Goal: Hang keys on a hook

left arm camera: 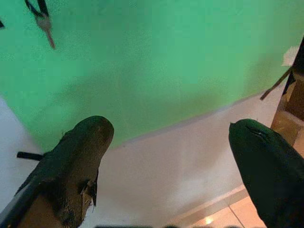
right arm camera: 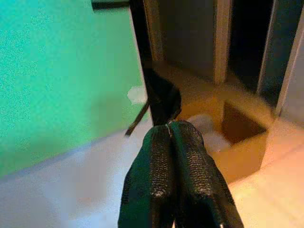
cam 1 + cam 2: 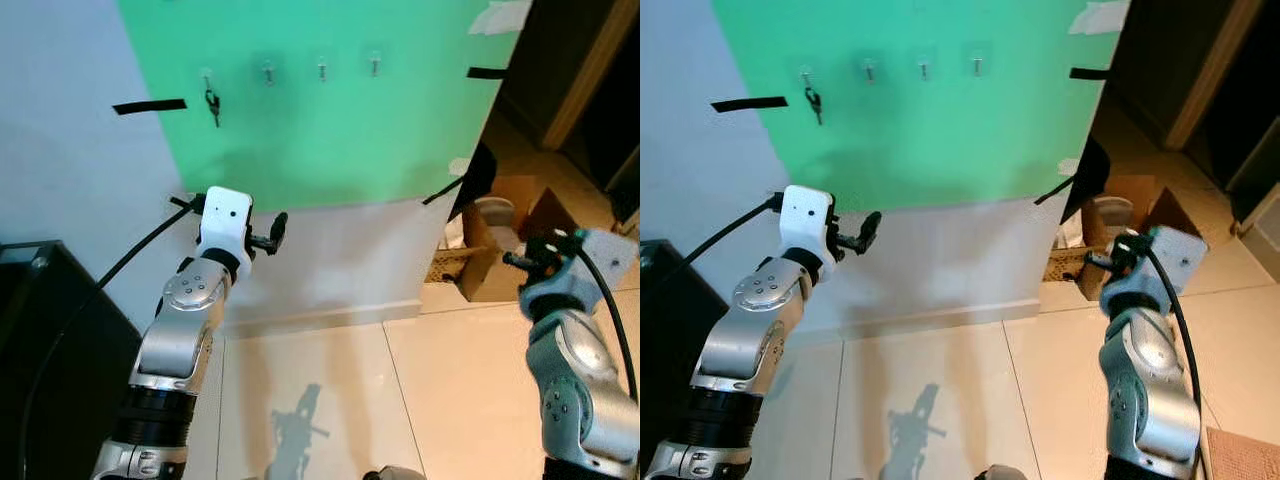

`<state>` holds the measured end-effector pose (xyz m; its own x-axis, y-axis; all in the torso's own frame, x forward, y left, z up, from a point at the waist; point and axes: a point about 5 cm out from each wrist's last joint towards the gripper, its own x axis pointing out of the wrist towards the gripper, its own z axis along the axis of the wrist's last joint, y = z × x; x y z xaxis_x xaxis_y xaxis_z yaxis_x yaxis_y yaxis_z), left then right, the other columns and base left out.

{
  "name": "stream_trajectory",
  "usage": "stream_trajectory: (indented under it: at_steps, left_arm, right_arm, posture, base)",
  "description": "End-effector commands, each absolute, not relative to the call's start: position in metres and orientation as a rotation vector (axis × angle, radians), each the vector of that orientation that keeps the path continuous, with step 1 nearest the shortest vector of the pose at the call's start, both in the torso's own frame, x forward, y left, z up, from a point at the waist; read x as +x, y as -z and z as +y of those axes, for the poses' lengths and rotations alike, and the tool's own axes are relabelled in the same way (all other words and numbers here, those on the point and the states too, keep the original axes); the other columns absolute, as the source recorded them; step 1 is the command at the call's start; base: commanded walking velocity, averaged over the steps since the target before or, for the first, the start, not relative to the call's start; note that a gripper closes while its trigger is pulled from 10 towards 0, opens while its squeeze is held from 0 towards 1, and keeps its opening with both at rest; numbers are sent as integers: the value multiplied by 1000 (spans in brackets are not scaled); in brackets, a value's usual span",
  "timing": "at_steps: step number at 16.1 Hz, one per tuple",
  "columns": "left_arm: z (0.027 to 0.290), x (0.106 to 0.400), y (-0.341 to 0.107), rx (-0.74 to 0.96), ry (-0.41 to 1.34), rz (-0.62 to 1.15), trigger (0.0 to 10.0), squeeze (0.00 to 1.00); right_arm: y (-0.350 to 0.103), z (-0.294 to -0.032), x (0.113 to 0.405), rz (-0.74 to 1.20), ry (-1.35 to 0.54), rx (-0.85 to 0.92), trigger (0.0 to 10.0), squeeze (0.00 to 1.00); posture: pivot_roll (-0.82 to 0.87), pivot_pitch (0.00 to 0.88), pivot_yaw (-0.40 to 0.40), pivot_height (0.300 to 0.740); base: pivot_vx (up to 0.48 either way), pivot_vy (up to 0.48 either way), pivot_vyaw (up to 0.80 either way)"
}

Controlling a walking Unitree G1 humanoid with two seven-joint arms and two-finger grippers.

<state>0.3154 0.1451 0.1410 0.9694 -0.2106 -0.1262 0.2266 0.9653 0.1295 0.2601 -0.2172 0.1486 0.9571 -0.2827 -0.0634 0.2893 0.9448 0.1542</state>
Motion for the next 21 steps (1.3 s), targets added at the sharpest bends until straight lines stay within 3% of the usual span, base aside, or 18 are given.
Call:
stream_trajectory:
  at_steps: [1,4,6,10,12,21]
  left_arm:
    - [147,319,-146,160,224,98,10000,0]
    - [149,320,-147,167,228,91,10000,0]
    - [151,321,-145,183,221,94,10000,0]
    - [158,318,-146,188,213,92,10000,0]
    - [165,315,-144,193,192,96,10000,0]
    - [172,315,-152,203,155,69,10000,0]
  right_arm:
    - [-157,-210,268,2,252,137,10000,0]
    - [-165,-203,275,-38,224,260,10000,0]
    - [-169,-202,274,-70,229,230,10000,0]
    - [-153,-194,275,3,225,283,10000,0]
    - [-142,-198,276,59,275,195,10000,0]
    - [-147,-193,286,32,222,196,10000,0]
  posture:
    - [-148,0,53,740]
    - [-147,0,55,740]
    - [-138,0,57,740]
    - [-106,0,32,740]
    - [-85,0,20,740]
    - [-56,0,-7,740]
  base:
    - [244,0,0]
    - [254,0,533]
    - [264,0,800]
    - [303,0,0]
    - [341,0,0]
    - [337,0,0]
